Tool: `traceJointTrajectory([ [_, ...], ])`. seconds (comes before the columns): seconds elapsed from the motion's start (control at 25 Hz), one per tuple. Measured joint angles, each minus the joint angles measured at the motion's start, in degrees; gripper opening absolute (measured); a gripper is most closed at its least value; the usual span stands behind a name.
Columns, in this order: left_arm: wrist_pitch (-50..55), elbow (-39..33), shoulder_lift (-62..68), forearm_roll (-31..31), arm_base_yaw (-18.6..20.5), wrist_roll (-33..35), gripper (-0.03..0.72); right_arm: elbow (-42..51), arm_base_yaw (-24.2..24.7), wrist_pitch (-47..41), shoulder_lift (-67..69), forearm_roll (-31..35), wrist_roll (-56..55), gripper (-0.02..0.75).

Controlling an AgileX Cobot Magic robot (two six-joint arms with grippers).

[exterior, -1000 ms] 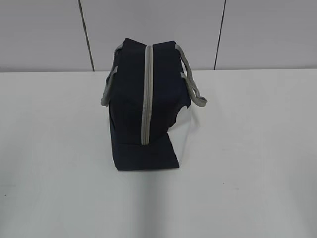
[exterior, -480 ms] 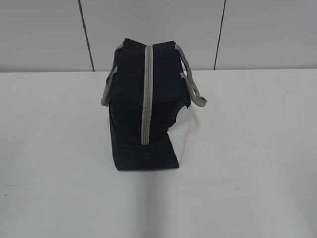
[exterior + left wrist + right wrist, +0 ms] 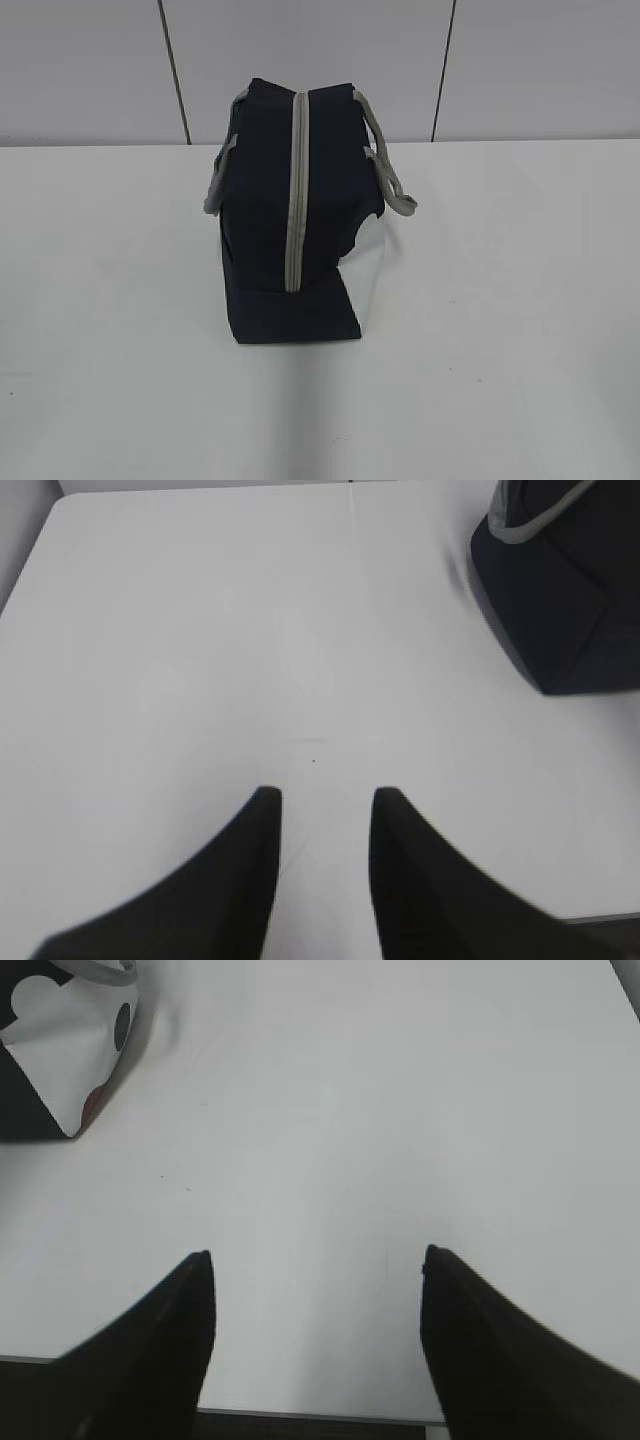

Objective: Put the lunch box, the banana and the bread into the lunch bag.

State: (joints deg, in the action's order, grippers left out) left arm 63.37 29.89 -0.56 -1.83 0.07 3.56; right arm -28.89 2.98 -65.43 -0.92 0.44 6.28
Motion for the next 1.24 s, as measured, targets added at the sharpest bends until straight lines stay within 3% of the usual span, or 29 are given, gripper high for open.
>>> traceJointTrajectory([
  [1.24, 0.1, 0.0, -0.4, 0.0, 0.5, 0.0, 0.235, 0.0, 0.2, 0.0, -0.2, 0.0, 0.0, 0.478],
])
